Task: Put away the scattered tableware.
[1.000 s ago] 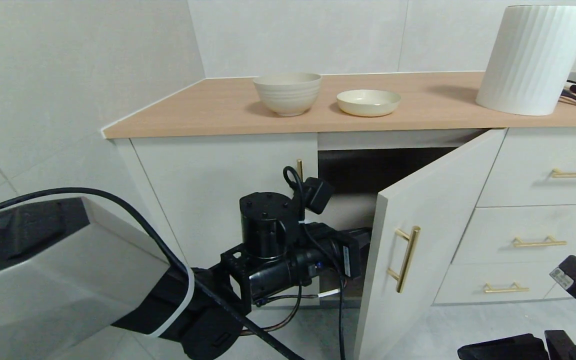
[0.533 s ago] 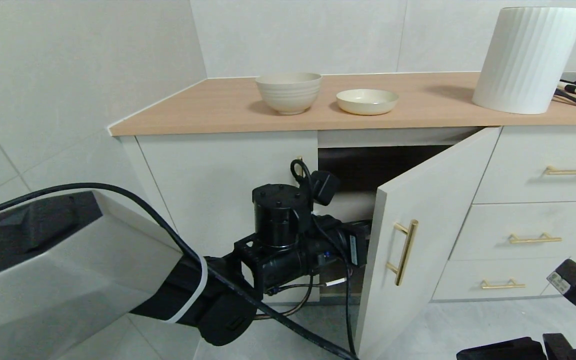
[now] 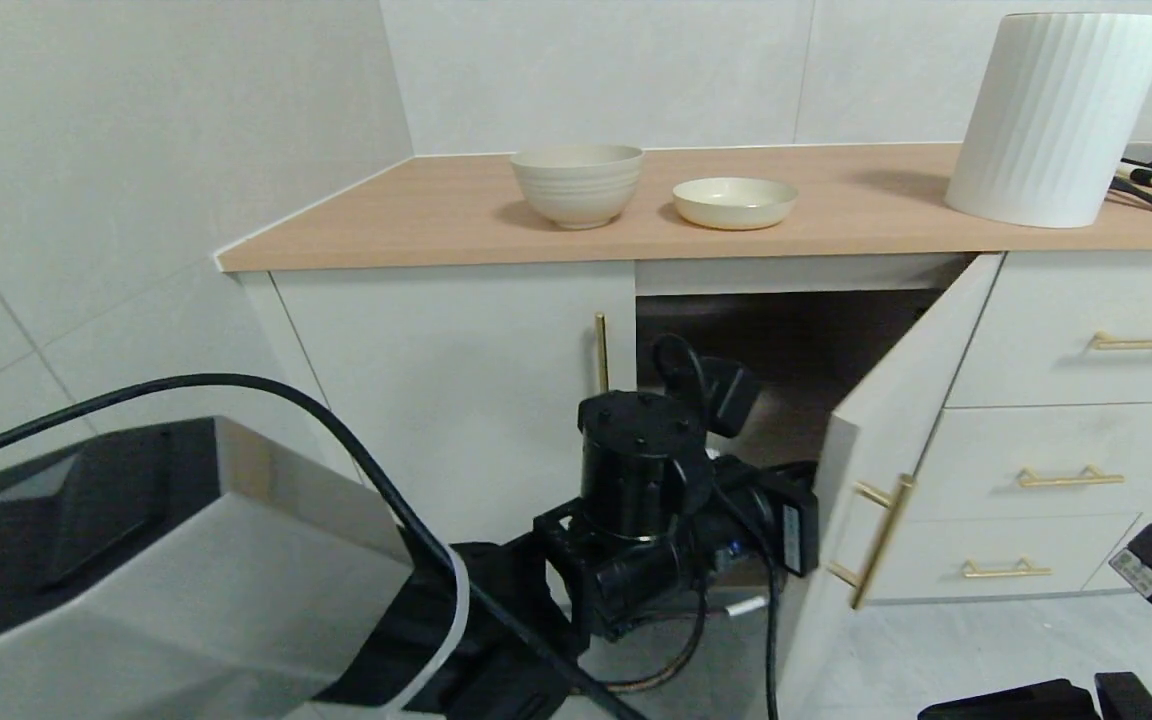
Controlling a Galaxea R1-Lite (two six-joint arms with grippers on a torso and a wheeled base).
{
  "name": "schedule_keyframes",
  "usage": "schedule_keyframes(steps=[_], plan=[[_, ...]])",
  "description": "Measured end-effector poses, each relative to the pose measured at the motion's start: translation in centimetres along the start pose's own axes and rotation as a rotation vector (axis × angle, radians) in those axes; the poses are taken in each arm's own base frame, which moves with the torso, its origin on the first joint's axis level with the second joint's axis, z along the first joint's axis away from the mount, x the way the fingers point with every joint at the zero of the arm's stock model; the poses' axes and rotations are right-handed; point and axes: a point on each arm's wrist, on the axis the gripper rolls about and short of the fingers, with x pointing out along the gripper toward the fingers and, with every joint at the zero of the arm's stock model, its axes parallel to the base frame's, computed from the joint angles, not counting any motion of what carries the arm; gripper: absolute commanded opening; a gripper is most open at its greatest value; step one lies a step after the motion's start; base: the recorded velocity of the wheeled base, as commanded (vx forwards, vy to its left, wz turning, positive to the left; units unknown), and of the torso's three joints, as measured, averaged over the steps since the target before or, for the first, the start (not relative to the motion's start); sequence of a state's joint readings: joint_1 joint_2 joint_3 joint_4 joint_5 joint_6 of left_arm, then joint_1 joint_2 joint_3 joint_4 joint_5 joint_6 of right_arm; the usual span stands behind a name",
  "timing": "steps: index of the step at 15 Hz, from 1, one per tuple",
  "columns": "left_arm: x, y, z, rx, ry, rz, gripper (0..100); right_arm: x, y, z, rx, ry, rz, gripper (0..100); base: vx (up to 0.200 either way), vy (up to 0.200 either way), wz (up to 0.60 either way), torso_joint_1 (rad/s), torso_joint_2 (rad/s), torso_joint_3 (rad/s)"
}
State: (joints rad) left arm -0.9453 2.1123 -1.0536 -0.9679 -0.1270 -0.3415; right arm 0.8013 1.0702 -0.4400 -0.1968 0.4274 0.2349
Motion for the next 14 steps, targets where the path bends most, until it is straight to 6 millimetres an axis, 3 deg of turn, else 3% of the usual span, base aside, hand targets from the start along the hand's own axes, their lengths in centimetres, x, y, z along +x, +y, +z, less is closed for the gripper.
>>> schedule_keyframes(steps=[2, 4, 11, 14], plan=[[-0.9, -4.4, -0.8, 0.058, 0.036, -0.150, 0, -0.5, 0.5, -0.3, -0.049, -0.005, 0.060, 100, 0.000, 0.000, 0.00, 0.000, 0.00, 0.000], [-1.7, -5.4, -0.5, 0.083, 0.032, -0.181, 0, -1.1, 0.9, -0.5, -0.078, -0.018, 0.100, 100, 0.000, 0.000, 0.00, 0.000, 0.00, 0.000], [-2.9, -0.1, 2.0, 0.073, -0.040, 0.022, 0, -1.4, 0.9, -0.4, -0.081, -0.036, 0.085, 100, 0.000, 0.000, 0.00, 0.000, 0.00, 0.000], [-5.4, 3.0, 3.2, 0.062, -0.061, 0.141, 0, -0.9, 0.2, 0.2, -0.061, -0.057, -0.038, 100, 0.000, 0.000, 0.00, 0.000, 0.00, 0.000]])
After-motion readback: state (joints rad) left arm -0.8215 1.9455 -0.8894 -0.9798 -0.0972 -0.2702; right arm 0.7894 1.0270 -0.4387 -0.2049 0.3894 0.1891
